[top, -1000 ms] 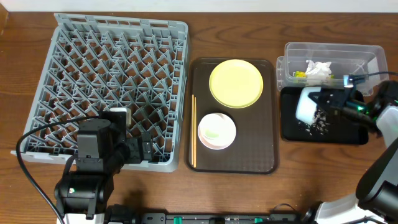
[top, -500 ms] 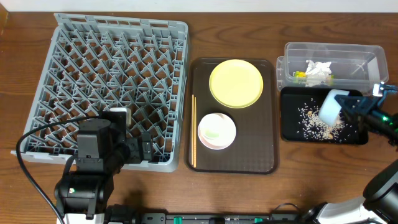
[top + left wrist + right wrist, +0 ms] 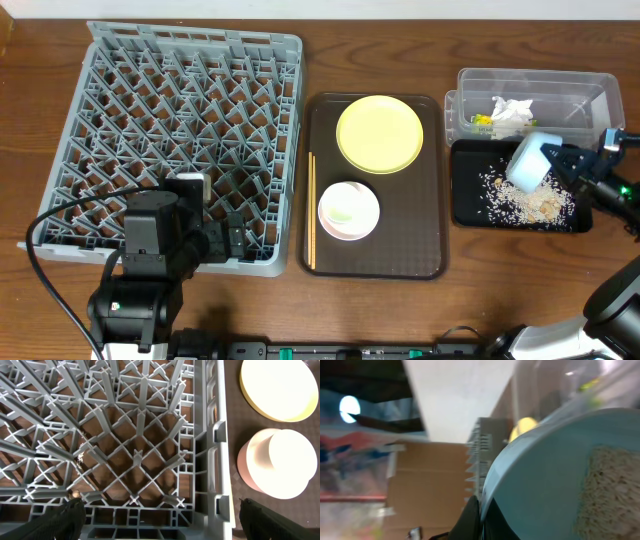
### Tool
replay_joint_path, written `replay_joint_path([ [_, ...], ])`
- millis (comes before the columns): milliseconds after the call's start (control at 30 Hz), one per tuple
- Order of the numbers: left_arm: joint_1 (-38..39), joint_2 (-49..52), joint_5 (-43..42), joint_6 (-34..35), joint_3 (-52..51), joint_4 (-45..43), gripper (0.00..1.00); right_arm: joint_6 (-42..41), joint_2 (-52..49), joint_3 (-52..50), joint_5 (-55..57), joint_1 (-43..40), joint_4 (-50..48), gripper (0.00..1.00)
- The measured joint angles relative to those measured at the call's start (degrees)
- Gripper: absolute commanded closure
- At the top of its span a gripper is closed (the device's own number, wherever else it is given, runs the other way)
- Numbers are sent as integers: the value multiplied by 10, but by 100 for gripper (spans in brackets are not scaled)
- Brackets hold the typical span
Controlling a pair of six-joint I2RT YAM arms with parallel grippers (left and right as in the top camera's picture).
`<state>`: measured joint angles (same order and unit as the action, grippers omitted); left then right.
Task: Sort waste into correct bins and load items into the dishwasher
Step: 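Tip the blue bowl over the black tray to pour out the rice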
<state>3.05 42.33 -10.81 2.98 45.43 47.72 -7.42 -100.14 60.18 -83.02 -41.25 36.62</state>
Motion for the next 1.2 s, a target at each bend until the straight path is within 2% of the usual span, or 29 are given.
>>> replay_joint_path([
  [267,0,0,0,0,0,0,2,-57,0,0,-31,0,0,99],
  [600,0,0,0,0,0,1,2,-226,0,0,-40,-3,-40,99],
  [733,0,0,0,0,0,1,2,-266,0,0,-41,-13,-54,99],
  [933,0,0,0,0,0,1,2,-286,0,0,-41,-21,-74,99],
  [1200,0,0,0,0,0,0,2,-271,0,0,-42,-20,-84,99],
])
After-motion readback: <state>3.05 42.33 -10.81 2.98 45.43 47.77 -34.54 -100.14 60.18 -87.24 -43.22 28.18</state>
